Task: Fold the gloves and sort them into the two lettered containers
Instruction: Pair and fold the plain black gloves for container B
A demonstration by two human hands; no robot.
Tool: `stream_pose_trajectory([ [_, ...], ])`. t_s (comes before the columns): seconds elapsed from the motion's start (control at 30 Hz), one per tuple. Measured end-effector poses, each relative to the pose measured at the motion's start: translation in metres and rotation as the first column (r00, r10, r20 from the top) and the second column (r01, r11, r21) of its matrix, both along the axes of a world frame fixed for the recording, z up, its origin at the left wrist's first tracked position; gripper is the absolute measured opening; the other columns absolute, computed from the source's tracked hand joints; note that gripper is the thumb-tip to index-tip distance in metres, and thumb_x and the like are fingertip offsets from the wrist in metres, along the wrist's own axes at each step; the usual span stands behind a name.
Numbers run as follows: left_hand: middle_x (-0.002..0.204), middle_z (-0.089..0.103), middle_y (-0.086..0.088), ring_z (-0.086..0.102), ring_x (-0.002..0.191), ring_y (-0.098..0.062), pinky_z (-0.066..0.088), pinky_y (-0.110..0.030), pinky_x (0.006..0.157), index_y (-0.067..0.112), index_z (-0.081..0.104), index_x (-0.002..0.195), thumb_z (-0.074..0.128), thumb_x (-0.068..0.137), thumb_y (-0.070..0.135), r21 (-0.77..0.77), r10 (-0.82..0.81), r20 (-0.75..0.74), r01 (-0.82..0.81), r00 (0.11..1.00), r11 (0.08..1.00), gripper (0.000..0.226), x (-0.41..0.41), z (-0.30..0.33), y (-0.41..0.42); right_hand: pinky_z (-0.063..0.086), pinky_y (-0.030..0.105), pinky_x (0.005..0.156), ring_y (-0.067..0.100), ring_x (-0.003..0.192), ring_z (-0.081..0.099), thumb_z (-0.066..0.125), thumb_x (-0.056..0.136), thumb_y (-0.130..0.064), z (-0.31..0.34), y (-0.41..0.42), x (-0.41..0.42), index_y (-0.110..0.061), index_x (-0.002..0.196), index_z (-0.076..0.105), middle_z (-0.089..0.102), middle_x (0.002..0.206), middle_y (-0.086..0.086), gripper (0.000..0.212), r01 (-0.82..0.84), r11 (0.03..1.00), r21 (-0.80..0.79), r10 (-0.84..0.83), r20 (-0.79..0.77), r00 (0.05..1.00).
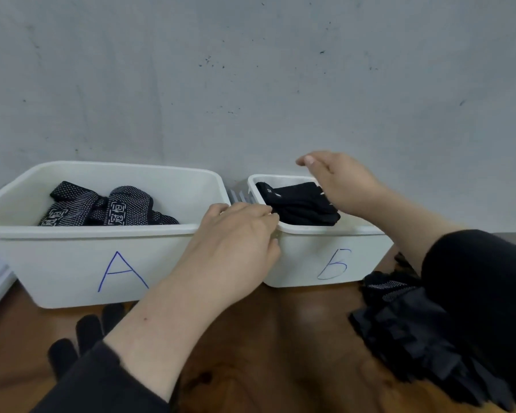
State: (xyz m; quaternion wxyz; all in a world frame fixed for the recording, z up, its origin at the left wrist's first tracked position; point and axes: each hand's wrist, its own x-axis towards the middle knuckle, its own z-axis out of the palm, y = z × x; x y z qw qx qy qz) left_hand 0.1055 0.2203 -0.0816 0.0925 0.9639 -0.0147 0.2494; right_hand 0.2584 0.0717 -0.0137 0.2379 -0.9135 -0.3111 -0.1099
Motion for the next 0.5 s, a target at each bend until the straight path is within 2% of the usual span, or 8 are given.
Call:
stream_pose_trajectory([
  [0.07, 0.112, 0.067, 0.004, 0.058, 0.11, -0.021, 0.04, -0.037, 0.097, 0.018, 0.069, 0.111, 0.036, 0.089, 0.033, -0.054, -0.005, 0.055, 0.008, 0.998, 0.999, 0.042, -0.001, 0.002, -0.004, 0.05, 0.033, 0.089, 0.016, 0.097, 0.064, 0.04, 0.107, -0.036, -0.002, -0.016, -0.023, -0.028, 0.117, 0.069, 0.072, 0.1, -0.002, 0.032, -0.004, 0.977, 0.215, -0.009, 0.061, 0.998],
  [0.13, 0.103, 0.069, 0.003, 0.06, 0.099, -0.022, 0.046, -0.04, 0.088, 0.018, 0.07, 0.109, 0.041, 0.093, 0.034, -0.178, 0.022, 0.179, 0.011, 0.984, 0.984, 0.036, -0.007, 0.007, -0.014, 0.048, 0.023, 0.082, 0.005, 0.096, 0.064, 0.045, 0.105, -0.032, -0.016, -0.035, -0.058, -0.028, 0.103, 0.071, 0.071, 0.095, -0.014, 0.027, -0.029, 0.929, 0.369, -0.003, 0.085, 0.996],
  [0.2, 0.1, 0.069, 0.006, 0.06, 0.094, -0.018, 0.048, -0.039, 0.083, 0.022, 0.07, 0.108, 0.046, 0.097, 0.035, -0.296, 0.038, 0.268, 0.044, 0.963, 0.954, 0.029, -0.018, 0.013, -0.034, 0.044, 0.011, 0.074, -0.001, 0.089, 0.064, 0.05, 0.103, -0.029, -0.043, -0.057, -0.1, -0.031, 0.094, 0.07, 0.071, 0.09, -0.019, 0.022, -0.036, 0.899, 0.437, 0.023, 0.036, 0.999],
  [0.3, 0.098, 0.068, 0.011, 0.06, 0.09, -0.014, 0.05, -0.039, 0.078, 0.027, 0.068, 0.107, 0.049, 0.099, 0.035, -0.382, -0.011, 0.225, 0.098, 0.974, 0.919, 0.023, -0.036, 0.012, -0.068, 0.048, 0.012, 0.073, -0.001, 0.089, 0.064, 0.054, 0.101, -0.032, -0.098, -0.089, -0.154, -0.037, 0.096, 0.068, 0.07, 0.091, -0.022, 0.016, 0.017, 0.924, 0.382, 0.009, -0.066, 0.998],
  [0.4, 0.101, 0.068, 0.014, 0.061, 0.094, -0.012, 0.051, -0.037, 0.082, 0.033, 0.065, 0.111, 0.046, 0.1, 0.035, -0.473, -0.032, 0.098, 0.075, 0.995, 0.878, 0.023, -0.047, -0.011, -0.095, 0.046, 0.015, 0.077, -0.002, 0.092, 0.061, 0.051, 0.104, -0.034, -0.144, -0.114, -0.184, -0.034, 0.105, 0.067, 0.066, 0.093, -0.022, 0.017, 0.088, 0.969, 0.23, -0.051, -0.162, 0.985],
  [0.47, 0.109, 0.066, 0.016, 0.059, 0.099, -0.008, 0.047, -0.031, 0.086, 0.036, 0.06, 0.122, 0.043, 0.101, 0.033, -0.552, -0.03, -0.01, 0.02, 0.999, 0.834, 0.027, -0.052, -0.034, -0.11, 0.045, 0.016, 0.088, -0.001, 0.1, 0.056, 0.049, 0.105, -0.034, -0.162, -0.126, -0.192, -0.032, 0.111, 0.067, 0.063, 0.101, -0.023, 0.019, 0.09, 0.992, 0.086, -0.08, -0.112, 0.991],
  [0.5, 0.114, 0.065, 0.015, 0.056, 0.102, -0.006, 0.044, -0.027, 0.086, 0.035, 0.056, 0.128, 0.041, 0.102, 0.03, -0.585, -0.025, -0.058, -0.014, 0.998, 0.811, 0.03, -0.054, -0.047, -0.115, 0.045, 0.018, 0.092, 0.0, 0.101, 0.055, 0.049, 0.105, -0.033, -0.166, -0.13, -0.192, -0.03, 0.113, 0.068, 0.063, 0.104, -0.021, 0.021, 0.085, 0.994, 0.064, -0.08, -0.079, 0.994],
])
